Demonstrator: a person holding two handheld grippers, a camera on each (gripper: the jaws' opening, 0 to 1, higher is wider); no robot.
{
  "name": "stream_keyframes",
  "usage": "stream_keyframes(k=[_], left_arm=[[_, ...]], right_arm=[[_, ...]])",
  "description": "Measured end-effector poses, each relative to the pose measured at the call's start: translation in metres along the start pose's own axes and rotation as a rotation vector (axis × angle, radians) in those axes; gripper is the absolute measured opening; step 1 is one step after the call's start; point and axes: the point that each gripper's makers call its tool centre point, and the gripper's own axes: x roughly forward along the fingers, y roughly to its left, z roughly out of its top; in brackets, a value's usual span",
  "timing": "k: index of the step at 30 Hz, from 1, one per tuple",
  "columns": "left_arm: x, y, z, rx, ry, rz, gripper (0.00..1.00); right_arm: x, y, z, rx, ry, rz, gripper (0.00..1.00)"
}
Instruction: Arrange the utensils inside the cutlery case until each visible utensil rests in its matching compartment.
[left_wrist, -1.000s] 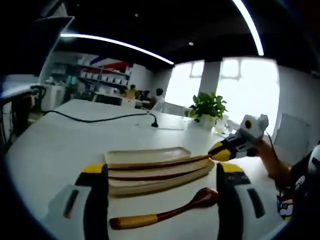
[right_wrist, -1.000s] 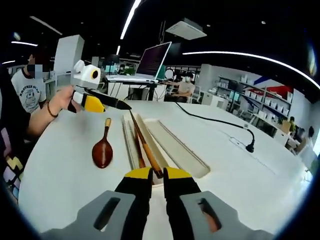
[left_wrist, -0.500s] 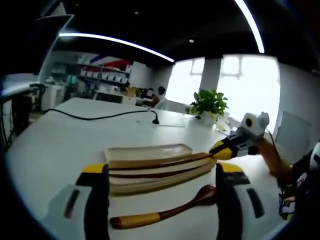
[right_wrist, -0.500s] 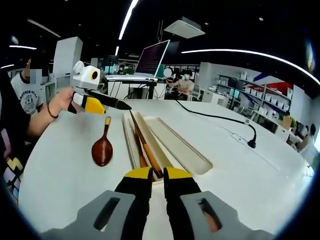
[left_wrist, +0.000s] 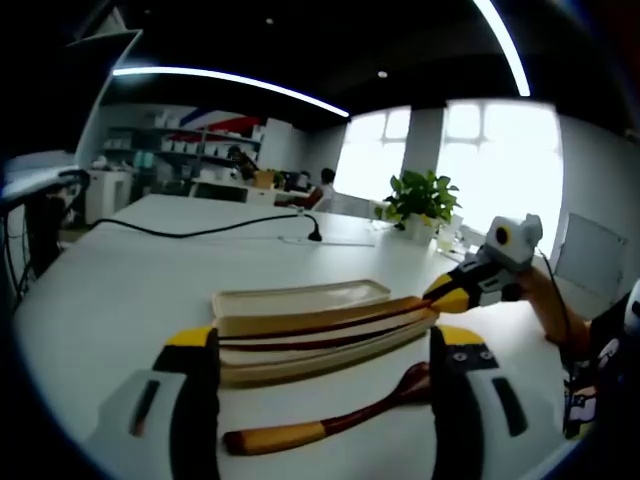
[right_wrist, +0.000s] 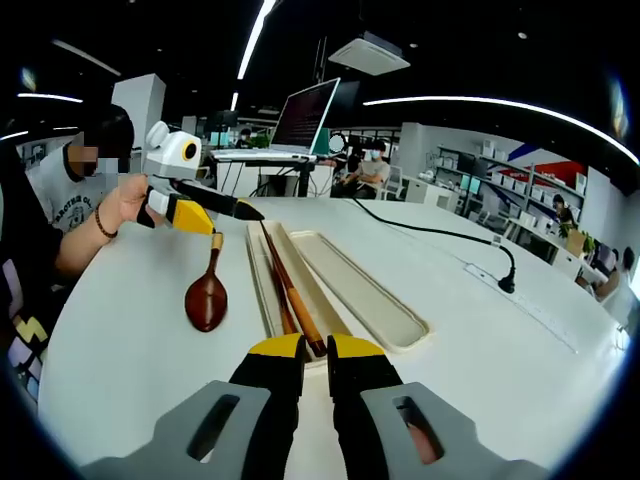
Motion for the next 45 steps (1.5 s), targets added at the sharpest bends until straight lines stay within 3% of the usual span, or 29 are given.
stream_keyframes(k=[16, 22, 29, 45], left_arm=[[0.0, 0.002, -0.001, -0.001, 0.001, 0.003, 0.92], [0.0, -0.003, 0.0, -0.017, -0.004, -0.019, 0.9], [-0.001, -0.002, 0.0, -0.014, 0.0, -0.016, 0.91], [-0.011, -0.005, 0.006, -0.004, -0.007, -0.019, 0.91]], right_arm=[[0.001, 0.001, 0.0, 0.003, -0.002, 0.002, 0.08], [0.0, 0.004, 0.003, -0.001, -0.01, 0.006, 0.13], [-0.005, -0.002, 0.004, -0.019, -0.011, -0.028, 0.13], [-0.01, 0.008, 0.012, 0.006, -0.04, -0.017, 0.15]])
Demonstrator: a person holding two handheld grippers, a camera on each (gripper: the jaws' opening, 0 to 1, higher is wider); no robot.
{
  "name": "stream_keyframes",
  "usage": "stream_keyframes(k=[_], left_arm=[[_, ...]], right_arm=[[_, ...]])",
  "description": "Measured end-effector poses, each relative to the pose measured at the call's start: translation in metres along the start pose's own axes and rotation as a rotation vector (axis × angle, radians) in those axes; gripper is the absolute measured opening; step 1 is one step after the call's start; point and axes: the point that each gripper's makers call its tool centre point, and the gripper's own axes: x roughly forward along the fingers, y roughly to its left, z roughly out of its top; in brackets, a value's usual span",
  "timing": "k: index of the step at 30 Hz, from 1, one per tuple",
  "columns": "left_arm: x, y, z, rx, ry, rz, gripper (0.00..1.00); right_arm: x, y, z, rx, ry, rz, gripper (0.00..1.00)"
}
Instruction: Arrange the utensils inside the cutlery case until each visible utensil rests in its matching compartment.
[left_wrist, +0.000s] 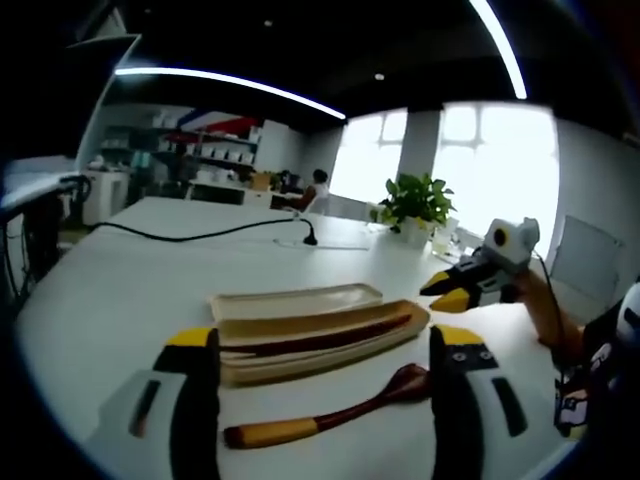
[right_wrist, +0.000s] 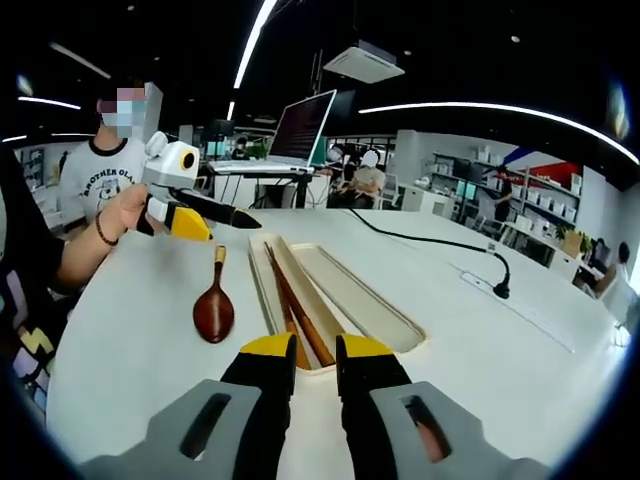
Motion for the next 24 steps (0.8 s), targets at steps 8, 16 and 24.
stream_keyframes(k=[8, 16, 24], left_arm=[[-0.01, -0.001, 0.002, 0.005, 0.016, -0.006, 0.9], [-0.024, 0.0, -0.002, 0.05, 0.053, -0.018, 0.87], [-0.043, 0.006, 0.011, 0.084, 0.042, -0.023, 0.85]], right_arm=[[-0.006, 0.005, 0.004, 0.002, -0.018, 0.008, 0.16], [-0.007, 0.013, 0.006, 0.001, -0.016, 0.022, 0.17], [-0.005, 0.033, 0.013, -0.001, -0.012, 0.056, 0.23]])
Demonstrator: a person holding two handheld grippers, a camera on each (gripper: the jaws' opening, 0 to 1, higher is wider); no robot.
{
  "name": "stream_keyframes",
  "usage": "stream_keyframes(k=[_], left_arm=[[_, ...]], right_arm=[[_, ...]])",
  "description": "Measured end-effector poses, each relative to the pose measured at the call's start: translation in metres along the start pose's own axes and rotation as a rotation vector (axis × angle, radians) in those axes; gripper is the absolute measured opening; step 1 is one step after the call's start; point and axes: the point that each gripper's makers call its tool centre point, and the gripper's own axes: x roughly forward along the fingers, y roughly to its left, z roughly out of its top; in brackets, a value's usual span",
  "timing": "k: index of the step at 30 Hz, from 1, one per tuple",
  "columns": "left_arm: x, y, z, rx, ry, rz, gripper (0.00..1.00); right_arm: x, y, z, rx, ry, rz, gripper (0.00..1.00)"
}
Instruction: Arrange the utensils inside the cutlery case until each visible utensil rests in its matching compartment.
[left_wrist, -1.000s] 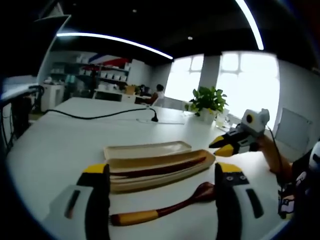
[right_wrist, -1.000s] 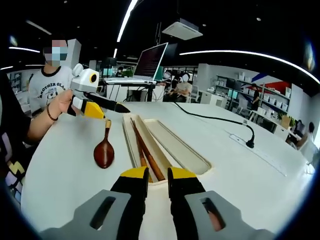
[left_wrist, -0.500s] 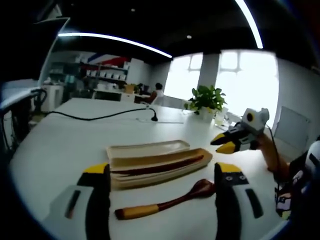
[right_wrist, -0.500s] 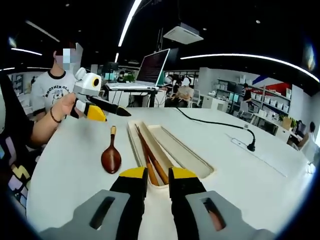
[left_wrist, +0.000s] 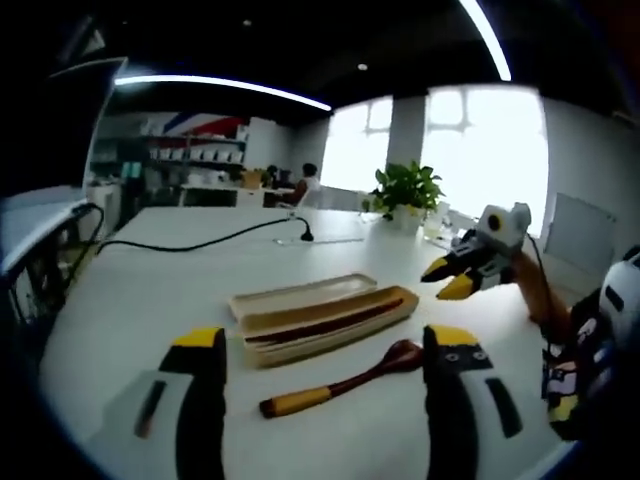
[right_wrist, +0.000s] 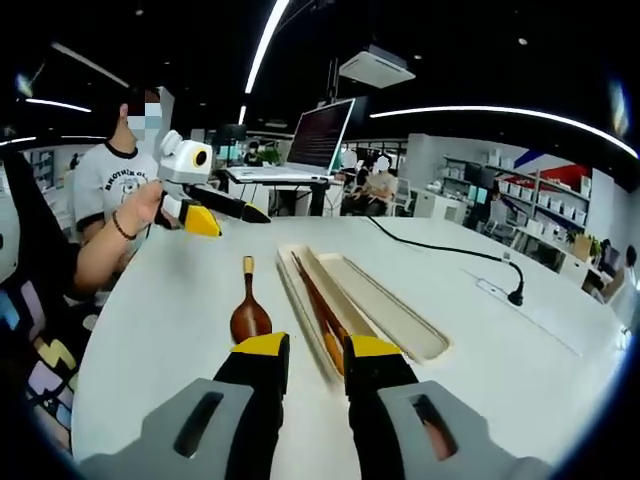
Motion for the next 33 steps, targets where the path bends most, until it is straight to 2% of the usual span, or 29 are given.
stream_keyframes(k=[5, 9, 11, 15, 22, 25, 28, 33], left_arm=[[-0.009, 0.007, -0.003, 0.065, 0.032, 0.029, 0.83], [-0.008, -0.006, -0.012, 0.096, 0.08, -0.05, 0.79], [-0.008, -0.01, -0.017, 0.128, 0.108, -0.065, 0.77], [-0.006, -0.01, -0.028, 0.187, 0.162, -0.065, 0.78], [-0.003, -0.008, -0.042, 0.188, 0.213, -0.084, 0.78], [0.0, -0.006, -0.048, 0.172, 0.229, -0.087, 0.77], [-0.001, -0.006, -0.056, 0.178, 0.257, -0.106, 0.72], [0.0, -0.004, -0.06, 0.172, 0.267, -0.104, 0.71]], right_arm=[[0.005, 0.01, 0.007, -0.001, -0.023, 0.011, 0.23], [0.013, 0.025, 0.004, -0.012, -0.005, 0.047, 0.23], [0.018, 0.032, 0.001, -0.021, 0.013, 0.064, 0.23], [0.026, 0.042, -0.005, -0.038, 0.04, 0.088, 0.24], [0.036, 0.049, -0.011, -0.04, 0.062, 0.095, 0.31], [0.039, 0.049, -0.017, -0.039, 0.08, 0.095, 0.32], [0.041, 0.049, -0.02, -0.029, 0.087, 0.102, 0.32], [0.044, 0.05, -0.023, -0.022, 0.1, 0.107, 0.32]])
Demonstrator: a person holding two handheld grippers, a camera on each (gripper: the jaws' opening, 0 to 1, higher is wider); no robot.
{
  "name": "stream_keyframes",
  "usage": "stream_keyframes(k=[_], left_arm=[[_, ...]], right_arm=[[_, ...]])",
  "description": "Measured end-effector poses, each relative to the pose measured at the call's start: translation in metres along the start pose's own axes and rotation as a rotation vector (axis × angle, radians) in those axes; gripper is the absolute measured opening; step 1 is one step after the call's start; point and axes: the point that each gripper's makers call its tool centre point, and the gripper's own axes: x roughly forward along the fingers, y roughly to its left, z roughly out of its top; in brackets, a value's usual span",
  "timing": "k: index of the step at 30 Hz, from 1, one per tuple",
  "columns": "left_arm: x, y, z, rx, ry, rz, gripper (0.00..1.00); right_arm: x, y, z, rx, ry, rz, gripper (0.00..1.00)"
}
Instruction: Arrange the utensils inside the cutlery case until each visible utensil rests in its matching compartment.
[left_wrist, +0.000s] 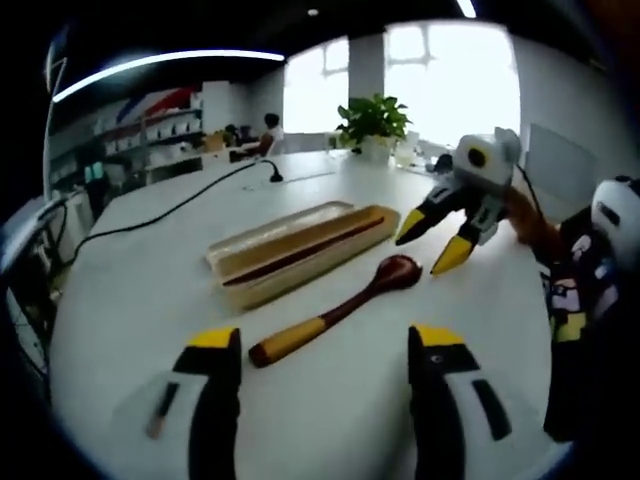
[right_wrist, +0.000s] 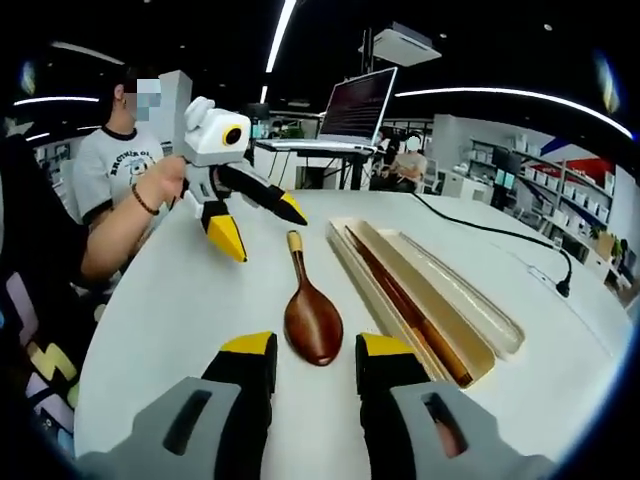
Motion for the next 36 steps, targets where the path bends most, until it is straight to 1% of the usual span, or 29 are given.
stream_keyframes(k=[4, 6, 7, 9, 11, 12, 15, 18, 30, 32, 36], left_arm=[[0.0, -0.001, -0.004, -0.011, 0.017, -0.002, 0.7], [0.0, -0.001, -0.005, -0.062, 0.022, -0.004, 0.64], [-0.001, 0.0, -0.005, -0.061, 0.019, -0.002, 0.63], [-0.001, 0.0, -0.008, -0.056, 0.031, 0.003, 0.63], [-0.001, 0.0, -0.011, -0.06, 0.044, 0.013, 0.63], [0.0, 0.001, -0.009, -0.051, 0.034, 0.012, 0.63], [0.001, -0.001, -0.009, -0.065, 0.033, 0.009, 0.61], [0.002, 0.0, -0.009, -0.072, 0.028, 0.019, 0.6], [0.004, 0.0, -0.009, -0.064, 0.027, 0.021, 0.6], [0.004, 0.001, -0.009, -0.053, 0.033, 0.029, 0.59], [0.004, 0.002, -0.01, -0.03, 0.045, 0.039, 0.59]], right_arm=[[0.001, 0.0, -0.003, 0.007, 0.006, 0.001, 0.32], [0.002, -0.001, -0.005, 0.01, 0.008, 0.002, 0.31], [0.002, -0.001, -0.007, 0.018, 0.011, 0.004, 0.31], [0.002, -0.001, -0.007, 0.033, 0.004, 0.008, 0.31], [0.002, 0.002, -0.006, 0.024, -0.004, 0.017, 0.29], [0.003, 0.002, -0.007, 0.021, -0.009, 0.019, 0.28], [0.004, 0.004, -0.007, 0.059, -0.027, 0.038, 0.24], [0.005, 0.004, -0.007, 0.062, -0.033, 0.039, 0.24], [0.004, 0.003, -0.006, 0.075, -0.03, 0.038, 0.23], [0.003, 0.004, -0.006, 0.087, -0.03, 0.051, 0.23], [0.002, 0.006, -0.004, 0.173, -0.046, 0.086, 0.22]])
